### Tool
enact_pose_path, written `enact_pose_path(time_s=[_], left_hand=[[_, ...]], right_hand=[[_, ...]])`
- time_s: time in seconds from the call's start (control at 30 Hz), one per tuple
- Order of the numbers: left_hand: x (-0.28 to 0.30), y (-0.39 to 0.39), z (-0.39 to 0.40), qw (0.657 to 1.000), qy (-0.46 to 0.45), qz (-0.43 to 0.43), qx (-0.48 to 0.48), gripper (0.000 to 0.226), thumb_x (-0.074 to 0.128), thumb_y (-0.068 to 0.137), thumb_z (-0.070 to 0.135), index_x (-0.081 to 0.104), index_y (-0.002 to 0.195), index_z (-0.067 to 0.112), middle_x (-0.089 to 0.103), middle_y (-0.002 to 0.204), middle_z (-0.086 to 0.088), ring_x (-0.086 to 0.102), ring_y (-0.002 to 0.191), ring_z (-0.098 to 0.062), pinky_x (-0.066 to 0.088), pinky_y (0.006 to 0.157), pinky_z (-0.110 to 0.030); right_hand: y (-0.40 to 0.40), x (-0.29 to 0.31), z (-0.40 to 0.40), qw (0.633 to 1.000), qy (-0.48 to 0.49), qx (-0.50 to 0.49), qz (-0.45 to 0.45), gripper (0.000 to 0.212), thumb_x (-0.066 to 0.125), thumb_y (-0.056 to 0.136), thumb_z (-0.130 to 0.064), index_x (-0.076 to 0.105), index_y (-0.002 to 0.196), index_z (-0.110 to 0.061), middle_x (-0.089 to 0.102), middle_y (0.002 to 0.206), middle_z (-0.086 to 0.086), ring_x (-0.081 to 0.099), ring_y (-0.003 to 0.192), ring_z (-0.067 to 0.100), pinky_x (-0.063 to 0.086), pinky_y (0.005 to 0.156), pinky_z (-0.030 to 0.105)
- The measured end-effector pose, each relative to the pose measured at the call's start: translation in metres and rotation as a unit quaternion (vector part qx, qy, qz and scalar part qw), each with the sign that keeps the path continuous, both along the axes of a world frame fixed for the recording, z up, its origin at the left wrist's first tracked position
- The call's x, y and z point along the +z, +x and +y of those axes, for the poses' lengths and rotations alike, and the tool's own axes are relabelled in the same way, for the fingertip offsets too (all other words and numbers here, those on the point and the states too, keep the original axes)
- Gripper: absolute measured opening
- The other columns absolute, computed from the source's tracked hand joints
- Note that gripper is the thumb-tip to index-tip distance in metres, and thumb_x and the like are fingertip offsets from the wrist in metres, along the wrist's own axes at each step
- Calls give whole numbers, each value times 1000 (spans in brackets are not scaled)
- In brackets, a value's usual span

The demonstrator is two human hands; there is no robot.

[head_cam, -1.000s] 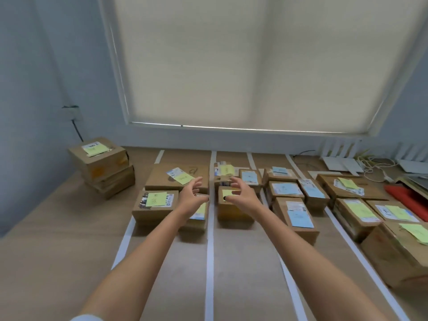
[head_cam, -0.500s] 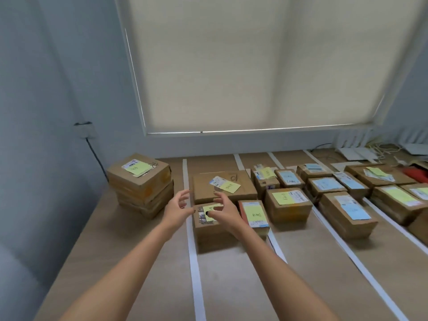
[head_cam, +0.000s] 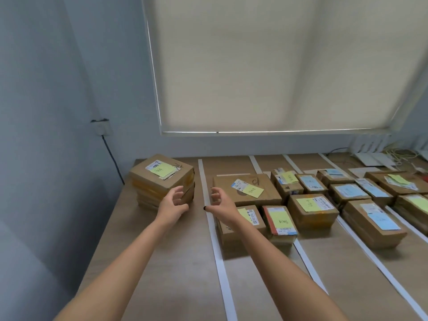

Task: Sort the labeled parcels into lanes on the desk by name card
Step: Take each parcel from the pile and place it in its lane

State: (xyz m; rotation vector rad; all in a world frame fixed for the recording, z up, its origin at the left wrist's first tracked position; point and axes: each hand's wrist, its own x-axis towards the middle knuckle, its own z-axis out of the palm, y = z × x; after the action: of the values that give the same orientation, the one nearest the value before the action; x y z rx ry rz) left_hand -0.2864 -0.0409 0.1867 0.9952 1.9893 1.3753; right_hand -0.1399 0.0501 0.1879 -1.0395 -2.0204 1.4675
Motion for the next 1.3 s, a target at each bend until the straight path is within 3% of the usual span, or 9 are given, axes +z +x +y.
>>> enact_pose_path(time_s=[0.27, 0.5, 0.6, 0.73, 0.83, 0.97, 1.1, 1.2, 1.3], left_hand=[[-10, -108, 13, 997, -19, -7, 70, 61, 60, 86, 5, 37, 140, 25, 44, 140, -6, 42, 128, -25, 41, 97, -37], [-42, -210, 49, 990, -58, -1, 127, 64, 61, 87, 25, 32, 143, 28, 41, 144, 0, 39, 131, -22, 36, 107, -46], [-64, -242, 69, 986, -49, -39, 153, 64, 56, 90, 30, 26, 146, 29, 33, 150, 0, 35, 135, -23, 32, 109, -44], [-88, -268, 98, 971, -8, -126, 202, 61, 46, 96, 35, 18, 149, 24, 27, 153, -2, 35, 134, -21, 29, 112, -41], [-103, -265, 113, 961, 7, -156, 226, 50, 39, 97, 38, 29, 142, 18, 42, 142, -5, 43, 117, -17, 32, 103, -32], [-104, -243, 119, 951, 8, -159, 265, 51, 33, 98, 41, 24, 141, 15, 43, 138, -9, 44, 120, -22, 30, 95, -30], [-79, -221, 106, 949, 8, -177, 259, 50, 34, 99, 38, 24, 140, 11, 42, 140, -13, 43, 127, -30, 34, 109, -45], [-49, -195, 88, 952, 30, -189, 239, 48, 37, 98, 37, 25, 137, 12, 43, 138, -12, 44, 125, -30, 36, 107, -49], [-22, -161, 61, 958, 59, -196, 201, 47, 43, 97, 38, 28, 133, 13, 43, 135, -9, 46, 120, -27, 42, 101, -50]], right_hand=[[-83, -4, 36, 999, -4, 33, 1, 62, 64, 84, -16, 35, 139, -19, 47, 133, 5, 48, 106, 11, 45, 81, 20], [-153, -35, 105, 1000, -3, -10, -19, 68, 63, 86, -30, 28, 144, -19, 35, 146, 6, 42, 120, 18, 40, 97, 33], [-179, -54, 142, 999, -17, -44, -16, 75, 62, 86, -37, 22, 147, -20, 24, 153, 5, 31, 137, 24, 31, 109, 39], [-206, -87, 177, 997, -34, -71, -12, 72, 57, 88, -42, 22, 147, -21, 25, 153, 2, 29, 138, 23, 28, 107, 36], [-220, -117, 176, 993, -102, -59, 24, 61, 49, 91, -46, 27, 142, -21, 40, 142, 4, 43, 125, 22, 36, 106, 39], [-226, -127, 161, 989, -91, -100, 68, 56, 36, 87, -49, 27, 136, -24, 43, 126, 1, 45, 110, 19, 39, 90, 34], [-205, -105, 153, 993, -55, -94, 53, 55, 36, 89, -49, 28, 134, -20, 44, 122, 1, 46, 106, 21, 34, 86, 33], [-181, -71, 140, 993, -27, -97, 64, 51, 37, 91, -46, 32, 132, -17, 47, 122, 4, 47, 107, 21, 34, 84, 32], [-149, -35, 122, 991, -47, -101, 77, 55, 36, 85, -52, 33, 130, -21, 51, 122, 11, 51, 109, 27, 45, 90, 42]])
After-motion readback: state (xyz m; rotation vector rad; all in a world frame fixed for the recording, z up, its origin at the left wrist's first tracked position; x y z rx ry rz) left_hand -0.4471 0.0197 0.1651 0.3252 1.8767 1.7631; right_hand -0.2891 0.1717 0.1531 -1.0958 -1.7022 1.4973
